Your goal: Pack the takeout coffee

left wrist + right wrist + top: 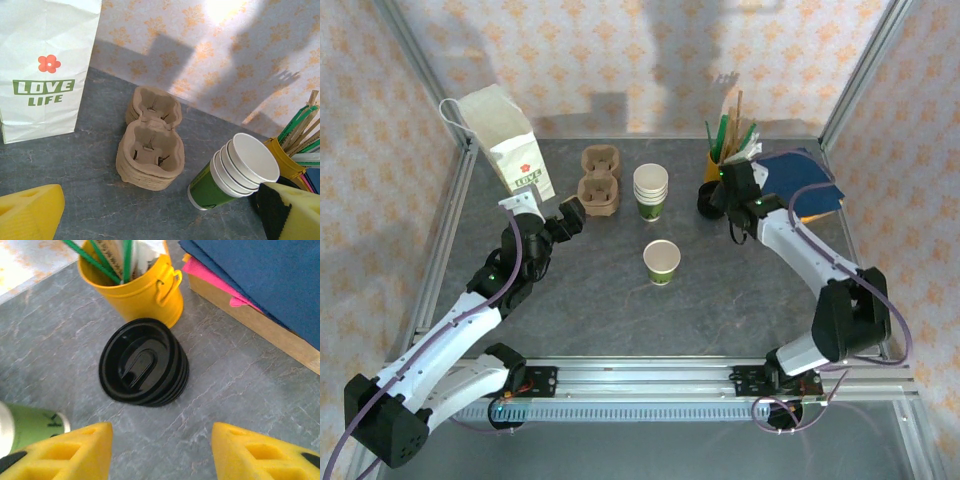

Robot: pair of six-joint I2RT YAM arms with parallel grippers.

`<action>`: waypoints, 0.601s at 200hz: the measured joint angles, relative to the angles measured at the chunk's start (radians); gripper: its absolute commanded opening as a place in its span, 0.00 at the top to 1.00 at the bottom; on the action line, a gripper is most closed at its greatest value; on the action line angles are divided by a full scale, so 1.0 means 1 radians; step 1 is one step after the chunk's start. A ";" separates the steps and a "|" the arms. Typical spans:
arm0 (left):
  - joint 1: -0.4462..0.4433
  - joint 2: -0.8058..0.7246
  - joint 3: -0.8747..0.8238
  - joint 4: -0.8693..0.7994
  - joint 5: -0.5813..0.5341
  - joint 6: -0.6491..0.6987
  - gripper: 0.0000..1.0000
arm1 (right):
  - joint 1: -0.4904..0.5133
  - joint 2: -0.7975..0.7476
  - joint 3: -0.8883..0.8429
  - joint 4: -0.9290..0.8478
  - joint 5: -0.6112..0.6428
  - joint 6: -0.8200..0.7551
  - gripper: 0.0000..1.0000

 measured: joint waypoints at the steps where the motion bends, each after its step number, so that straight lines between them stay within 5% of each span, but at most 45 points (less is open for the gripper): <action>1: 0.000 0.000 0.000 0.000 0.000 0.000 0.01 | -0.003 0.003 0.000 0.002 -0.002 0.000 0.45; 120: 0.000 -0.015 0.000 -0.002 0.000 -0.001 0.01 | -0.056 0.246 0.127 0.060 -0.121 0.019 0.53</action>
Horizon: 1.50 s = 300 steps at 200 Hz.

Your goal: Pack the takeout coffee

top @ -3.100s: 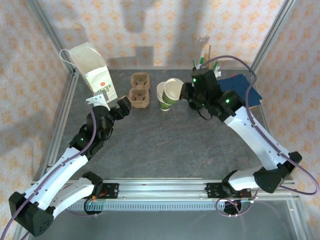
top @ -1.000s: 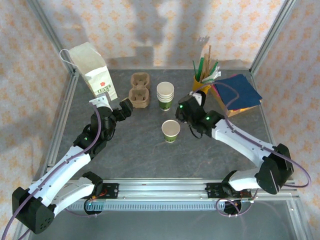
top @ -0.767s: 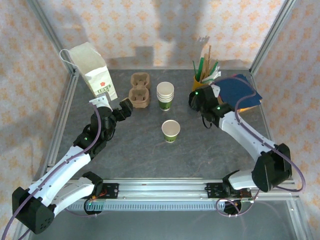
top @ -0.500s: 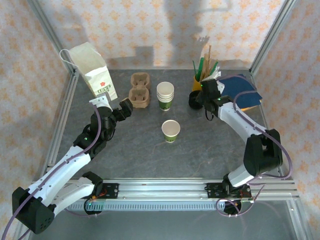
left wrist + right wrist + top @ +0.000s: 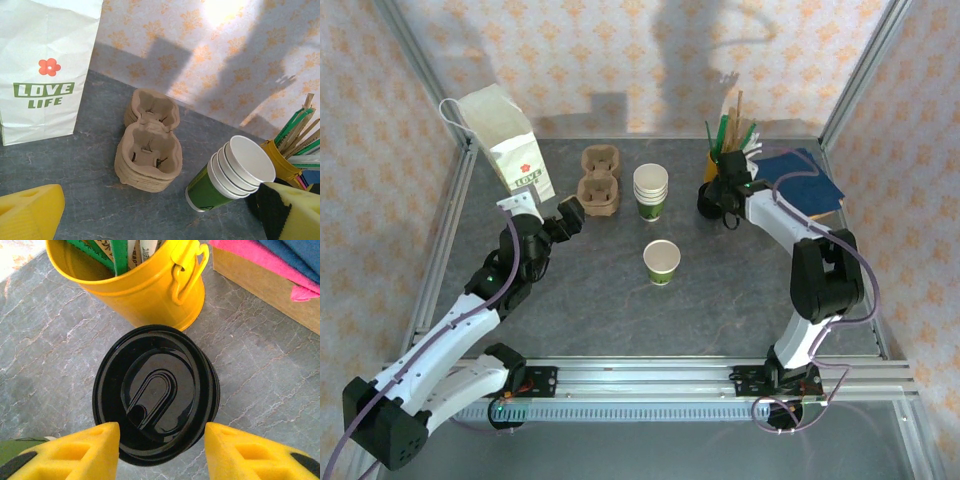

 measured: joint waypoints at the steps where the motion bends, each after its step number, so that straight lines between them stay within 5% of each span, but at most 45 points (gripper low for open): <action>1: 0.000 0.000 0.000 0.000 0.000 0.000 0.01 | 0.000 0.002 0.001 0.000 0.000 0.000 0.53; 105: 0.000 0.000 0.000 0.000 0.000 -0.006 0.01 | -0.015 0.049 0.026 -0.005 0.001 0.015 0.51; 300: 0.000 0.000 0.000 0.000 0.000 -0.006 0.01 | -0.026 0.099 0.050 -0.005 -0.006 0.023 0.73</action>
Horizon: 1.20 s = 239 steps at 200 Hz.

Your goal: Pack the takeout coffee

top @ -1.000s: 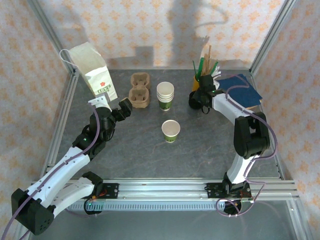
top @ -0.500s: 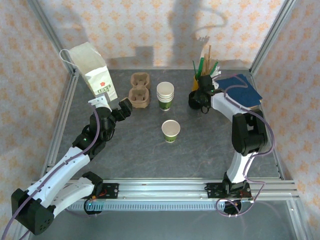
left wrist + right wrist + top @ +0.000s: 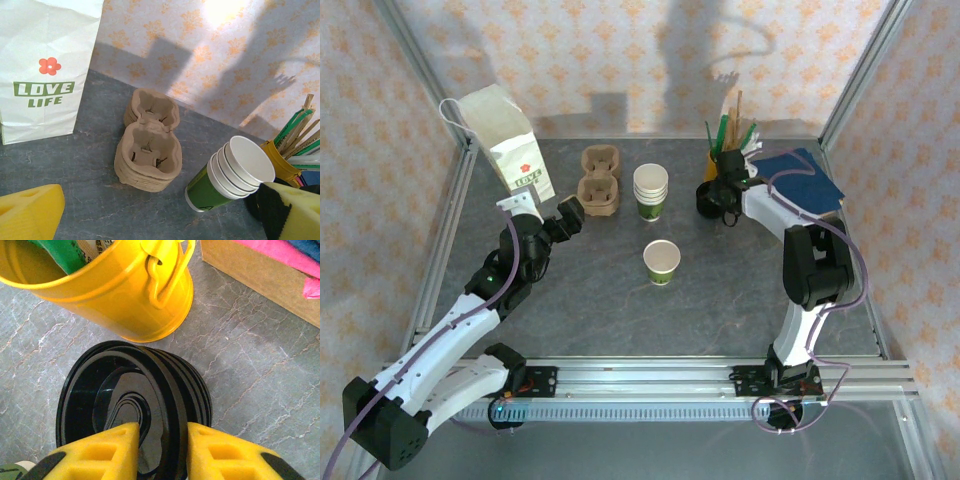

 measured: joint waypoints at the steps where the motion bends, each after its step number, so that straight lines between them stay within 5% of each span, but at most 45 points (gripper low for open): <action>1: 0.000 0.000 0.000 0.000 0.000 0.000 0.01 | 0.000 0.000 0.000 0.000 0.000 0.001 0.73; 175: 0.000 0.000 0.000 0.000 -0.001 0.004 0.01 | 0.000 -0.003 0.017 0.000 -0.002 -0.019 0.95; 239: 0.000 0.000 0.008 -0.014 -0.005 0.011 0.01 | 0.000 -0.130 0.017 0.000 -0.021 -0.046 0.97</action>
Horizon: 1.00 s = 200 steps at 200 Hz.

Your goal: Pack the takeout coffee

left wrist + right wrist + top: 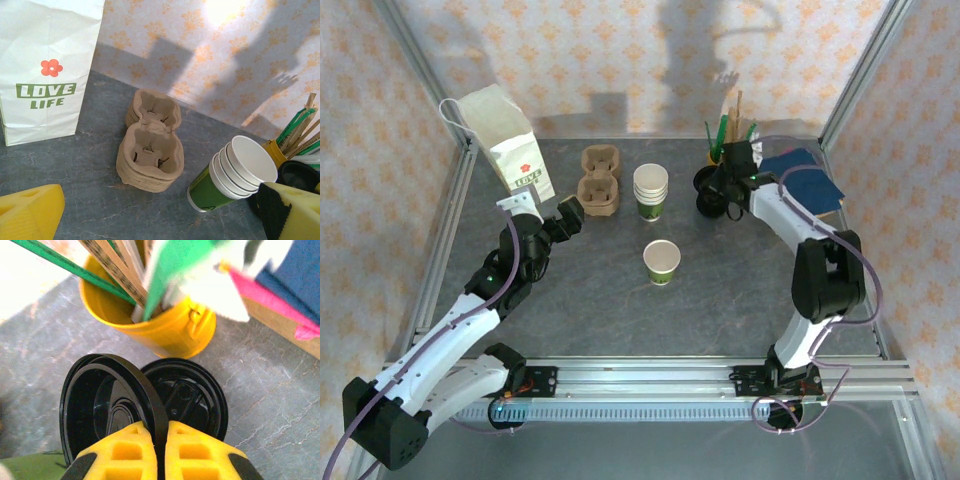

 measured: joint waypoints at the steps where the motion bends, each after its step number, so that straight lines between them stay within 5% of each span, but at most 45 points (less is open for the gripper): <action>1: 0.000 0.000 0.001 -0.001 0.000 0.000 0.01 | 0.000 -0.002 0.000 0.000 -0.001 0.000 0.97; 105: 0.000 -0.017 0.069 -0.038 0.042 0.000 0.01 | 0.000 -0.336 -0.085 -0.007 -0.177 -0.076 0.98; 156: 0.000 0.074 0.198 -0.022 0.320 -0.005 0.01 | 0.024 -0.512 -0.171 0.005 -0.357 -0.078 0.98; 200: 0.000 0.179 0.256 0.043 0.600 -0.072 0.01 | 0.168 -0.570 -0.250 0.050 -0.454 -0.064 0.98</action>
